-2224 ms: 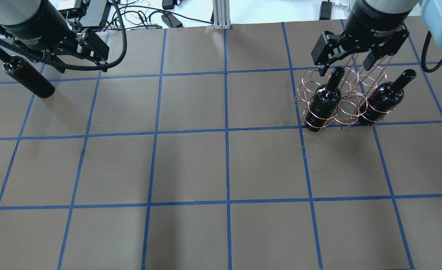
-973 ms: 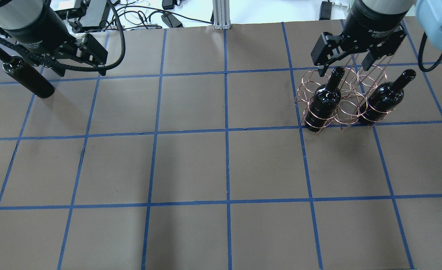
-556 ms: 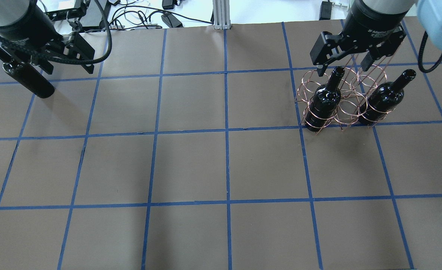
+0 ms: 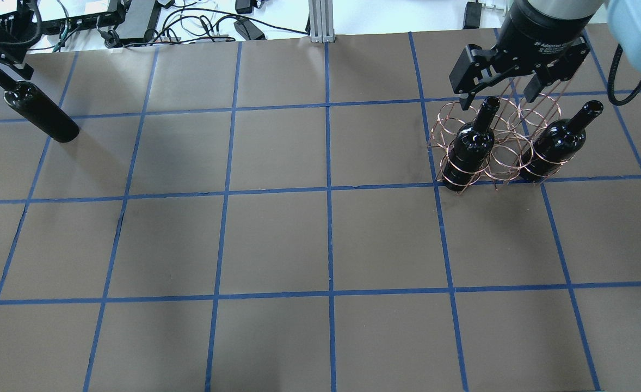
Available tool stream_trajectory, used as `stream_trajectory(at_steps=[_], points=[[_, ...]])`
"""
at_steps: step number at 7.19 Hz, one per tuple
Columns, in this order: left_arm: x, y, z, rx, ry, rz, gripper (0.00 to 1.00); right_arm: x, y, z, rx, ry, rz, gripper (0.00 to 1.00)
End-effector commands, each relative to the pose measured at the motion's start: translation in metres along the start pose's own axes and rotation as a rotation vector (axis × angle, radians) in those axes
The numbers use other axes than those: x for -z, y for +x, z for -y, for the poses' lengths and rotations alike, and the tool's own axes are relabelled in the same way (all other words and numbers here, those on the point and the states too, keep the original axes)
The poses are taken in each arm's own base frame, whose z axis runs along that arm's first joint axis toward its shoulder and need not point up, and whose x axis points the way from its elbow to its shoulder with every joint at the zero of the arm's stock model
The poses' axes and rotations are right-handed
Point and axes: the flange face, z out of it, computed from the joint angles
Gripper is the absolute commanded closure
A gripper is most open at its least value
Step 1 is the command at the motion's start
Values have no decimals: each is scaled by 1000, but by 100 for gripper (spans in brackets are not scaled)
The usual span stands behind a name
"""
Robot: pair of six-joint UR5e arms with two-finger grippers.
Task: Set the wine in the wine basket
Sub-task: 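Hold the dark wine bottle by its neck with the left gripper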
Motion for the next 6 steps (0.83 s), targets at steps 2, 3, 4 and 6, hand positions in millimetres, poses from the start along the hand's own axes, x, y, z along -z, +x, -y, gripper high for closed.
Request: stream_trajectory(at_steps=[2,3,4,6], points=[[-52,-84,39,-26,53,25,0,11,0,-8,1,20,-9,0],[-72,-112,42,-50,60,37,0,8,0,-6,2,13,-12,0],[-88,-128,46,-51,68,45,0,8,0,-6,2,13,-12,0],[-115,-138,59,-60,102,51,0,11,-1,-1,2,54,-2,0]])
